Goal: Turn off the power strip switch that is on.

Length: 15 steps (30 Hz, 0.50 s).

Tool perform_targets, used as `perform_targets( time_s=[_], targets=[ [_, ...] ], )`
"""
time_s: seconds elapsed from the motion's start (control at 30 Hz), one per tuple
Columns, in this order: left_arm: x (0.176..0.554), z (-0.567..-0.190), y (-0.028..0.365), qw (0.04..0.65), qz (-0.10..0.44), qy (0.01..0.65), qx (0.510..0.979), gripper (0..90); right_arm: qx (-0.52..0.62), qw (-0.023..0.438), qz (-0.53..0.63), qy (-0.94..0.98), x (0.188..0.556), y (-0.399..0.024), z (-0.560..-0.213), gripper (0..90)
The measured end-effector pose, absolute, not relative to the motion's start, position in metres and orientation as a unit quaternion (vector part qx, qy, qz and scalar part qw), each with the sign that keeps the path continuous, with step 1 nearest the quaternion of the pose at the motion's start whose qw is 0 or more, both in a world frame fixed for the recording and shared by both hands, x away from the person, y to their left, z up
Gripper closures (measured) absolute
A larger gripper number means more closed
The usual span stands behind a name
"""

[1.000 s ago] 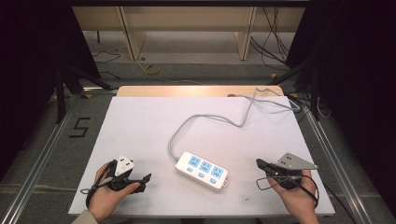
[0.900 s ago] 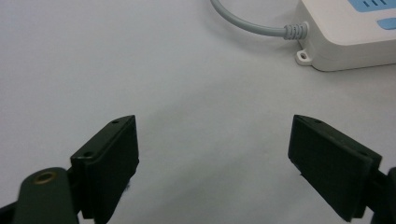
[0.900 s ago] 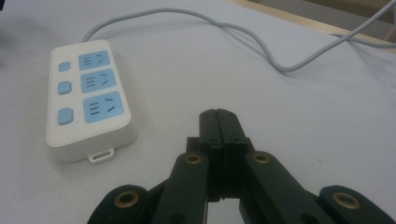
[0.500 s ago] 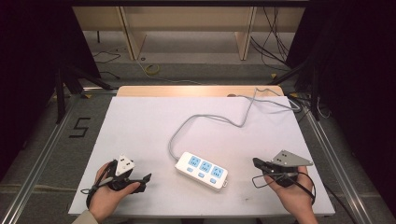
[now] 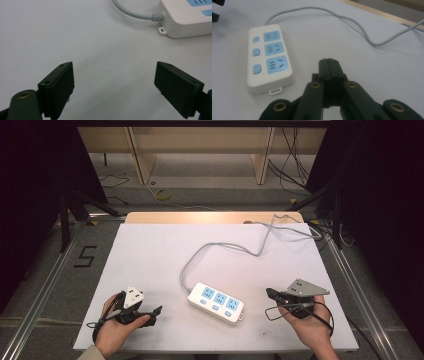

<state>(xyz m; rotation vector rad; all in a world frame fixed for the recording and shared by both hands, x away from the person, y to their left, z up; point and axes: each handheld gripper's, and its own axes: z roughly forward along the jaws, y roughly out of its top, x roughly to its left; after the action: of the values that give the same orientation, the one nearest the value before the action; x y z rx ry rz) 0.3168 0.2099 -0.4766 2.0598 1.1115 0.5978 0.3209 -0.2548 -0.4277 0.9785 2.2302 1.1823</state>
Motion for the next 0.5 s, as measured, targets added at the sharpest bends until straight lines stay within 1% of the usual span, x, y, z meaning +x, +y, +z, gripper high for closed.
perform_targets(
  time_s=[0.5],
  targets=[
    [0.317, -0.477, 0.21, 0.353, 0.231, 0.429, 0.799, 16.2, 0.337, 0.209, 0.424, 0.814, 0.325, -0.241, -0.424, 90.0]
  ],
)
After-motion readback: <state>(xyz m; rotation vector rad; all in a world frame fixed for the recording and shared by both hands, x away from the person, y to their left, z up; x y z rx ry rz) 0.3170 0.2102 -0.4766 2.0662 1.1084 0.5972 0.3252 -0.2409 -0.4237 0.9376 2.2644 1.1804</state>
